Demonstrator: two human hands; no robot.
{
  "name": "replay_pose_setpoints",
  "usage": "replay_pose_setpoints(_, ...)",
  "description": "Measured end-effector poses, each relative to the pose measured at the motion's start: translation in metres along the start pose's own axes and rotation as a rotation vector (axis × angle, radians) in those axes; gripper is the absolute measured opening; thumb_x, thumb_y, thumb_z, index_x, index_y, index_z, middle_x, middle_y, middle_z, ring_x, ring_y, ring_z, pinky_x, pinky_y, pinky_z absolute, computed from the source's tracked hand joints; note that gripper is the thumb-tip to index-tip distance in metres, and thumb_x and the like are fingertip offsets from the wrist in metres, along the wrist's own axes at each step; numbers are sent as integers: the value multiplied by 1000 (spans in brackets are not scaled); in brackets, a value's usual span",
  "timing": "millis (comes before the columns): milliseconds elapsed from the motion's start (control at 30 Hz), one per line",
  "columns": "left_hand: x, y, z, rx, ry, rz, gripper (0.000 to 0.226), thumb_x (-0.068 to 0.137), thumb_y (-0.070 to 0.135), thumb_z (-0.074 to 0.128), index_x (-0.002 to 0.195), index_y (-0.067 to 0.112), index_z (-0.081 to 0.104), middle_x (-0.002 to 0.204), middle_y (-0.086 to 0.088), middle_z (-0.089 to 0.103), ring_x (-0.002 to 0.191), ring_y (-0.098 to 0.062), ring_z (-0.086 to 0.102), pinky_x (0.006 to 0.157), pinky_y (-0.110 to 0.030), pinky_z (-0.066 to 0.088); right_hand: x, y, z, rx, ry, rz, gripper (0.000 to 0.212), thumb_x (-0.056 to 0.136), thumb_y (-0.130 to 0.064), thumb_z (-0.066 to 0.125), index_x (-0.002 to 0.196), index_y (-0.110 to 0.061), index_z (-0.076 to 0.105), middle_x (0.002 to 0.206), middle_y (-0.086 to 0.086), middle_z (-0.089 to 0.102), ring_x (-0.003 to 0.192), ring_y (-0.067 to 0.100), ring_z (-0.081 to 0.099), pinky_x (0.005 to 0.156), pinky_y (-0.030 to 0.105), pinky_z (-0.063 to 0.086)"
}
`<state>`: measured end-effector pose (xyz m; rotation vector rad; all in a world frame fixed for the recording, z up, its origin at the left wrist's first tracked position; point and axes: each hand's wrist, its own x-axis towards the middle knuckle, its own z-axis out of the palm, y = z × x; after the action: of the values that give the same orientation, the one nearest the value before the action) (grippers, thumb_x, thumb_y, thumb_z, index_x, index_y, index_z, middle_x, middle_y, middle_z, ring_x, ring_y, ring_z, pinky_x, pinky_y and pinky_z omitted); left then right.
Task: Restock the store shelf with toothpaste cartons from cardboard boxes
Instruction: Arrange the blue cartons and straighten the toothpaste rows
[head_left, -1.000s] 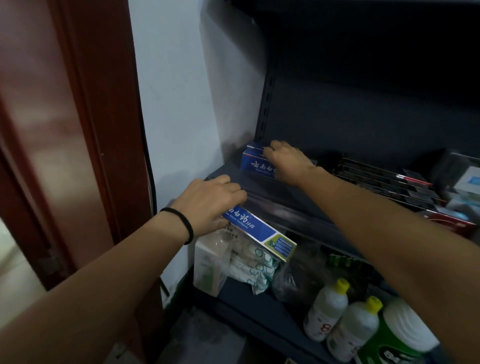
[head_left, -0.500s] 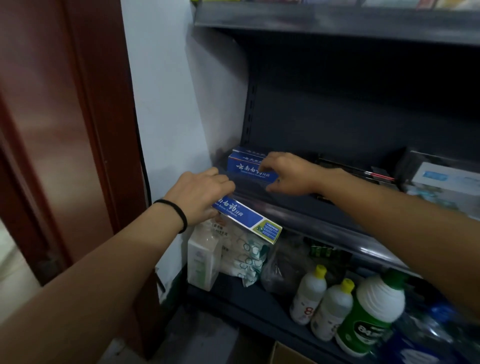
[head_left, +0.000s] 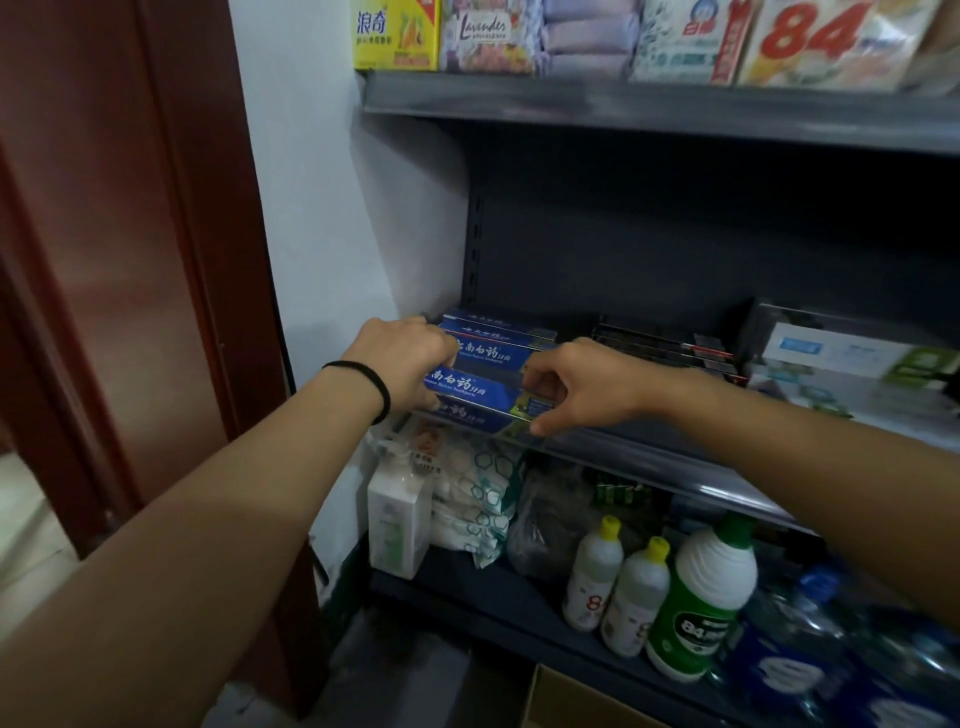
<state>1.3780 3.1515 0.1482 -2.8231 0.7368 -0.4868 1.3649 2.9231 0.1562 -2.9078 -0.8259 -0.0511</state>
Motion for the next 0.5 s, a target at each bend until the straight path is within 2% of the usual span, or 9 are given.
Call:
replay_pose_setpoints(300,16,4,-7,-42,-14,20,41,79,46,69,116,32,56,118,5,58,107,-19,54,76,-33,41,-4,18,-10,-10,35,62,29,74,-27,76,97,-14,65,86,-1,62,78,17,60,71,40,55)
replay_pose_setpoints(400,25,-5,-6,-108,-45,25,48,82,41,68,127,32,53,127,7,55,115,-18,52,86,-33,44,-2,26,-15,-7,60,82,29,75,-25,75,100,-13,66,87,0,63,80,19,61,71,40,55)
replay_pose_setpoints(500,36,-16,-3,-155,-78,20,50,82,37,70,129,28,54,130,5,55,117,-19,51,94,-36,44,2,36,-19,-3,74,102,29,76,-25,76,100,-13,67,87,-4,62,80,17,60,71,36,55)
